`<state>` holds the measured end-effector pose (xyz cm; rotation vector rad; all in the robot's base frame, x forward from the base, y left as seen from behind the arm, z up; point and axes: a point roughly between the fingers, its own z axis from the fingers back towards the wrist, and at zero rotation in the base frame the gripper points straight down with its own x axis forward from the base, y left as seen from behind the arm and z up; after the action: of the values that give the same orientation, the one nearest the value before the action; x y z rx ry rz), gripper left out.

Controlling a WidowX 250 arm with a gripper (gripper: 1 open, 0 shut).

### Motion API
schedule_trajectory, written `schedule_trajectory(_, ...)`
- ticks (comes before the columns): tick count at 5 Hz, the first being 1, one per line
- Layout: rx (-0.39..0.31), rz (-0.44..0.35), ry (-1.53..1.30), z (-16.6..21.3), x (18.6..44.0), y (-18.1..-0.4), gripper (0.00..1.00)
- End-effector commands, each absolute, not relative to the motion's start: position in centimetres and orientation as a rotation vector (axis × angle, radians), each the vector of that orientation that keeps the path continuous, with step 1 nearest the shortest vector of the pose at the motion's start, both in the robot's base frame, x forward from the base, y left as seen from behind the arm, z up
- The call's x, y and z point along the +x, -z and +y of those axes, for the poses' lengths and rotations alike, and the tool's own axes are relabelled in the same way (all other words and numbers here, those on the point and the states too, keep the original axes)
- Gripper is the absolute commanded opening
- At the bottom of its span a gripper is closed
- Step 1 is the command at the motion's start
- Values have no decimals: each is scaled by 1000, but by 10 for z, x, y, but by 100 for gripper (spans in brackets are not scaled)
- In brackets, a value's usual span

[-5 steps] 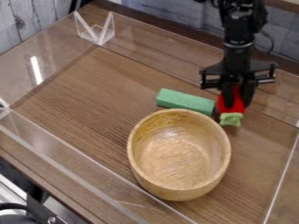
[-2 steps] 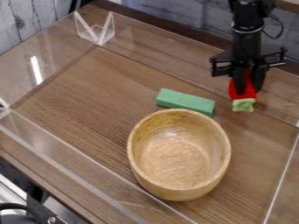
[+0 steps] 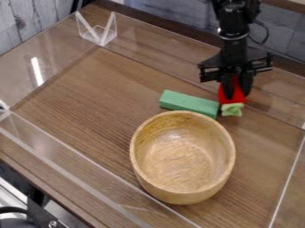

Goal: Move the red fruit to the right

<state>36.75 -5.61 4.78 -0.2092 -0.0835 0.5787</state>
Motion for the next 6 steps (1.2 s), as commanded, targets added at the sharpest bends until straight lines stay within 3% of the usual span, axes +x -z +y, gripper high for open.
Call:
schedule_trajectory(1,-245,-178,-621,-59,378,-79,0)
schedule_trajectory(3,-258,-209,-698,-71,377,-82,0)
schedule_trajectory(5,-274,-223,-656,-77,376,-55,0)
schedule_trajectory(6,-278,-237,-657,-81,376,-54,0)
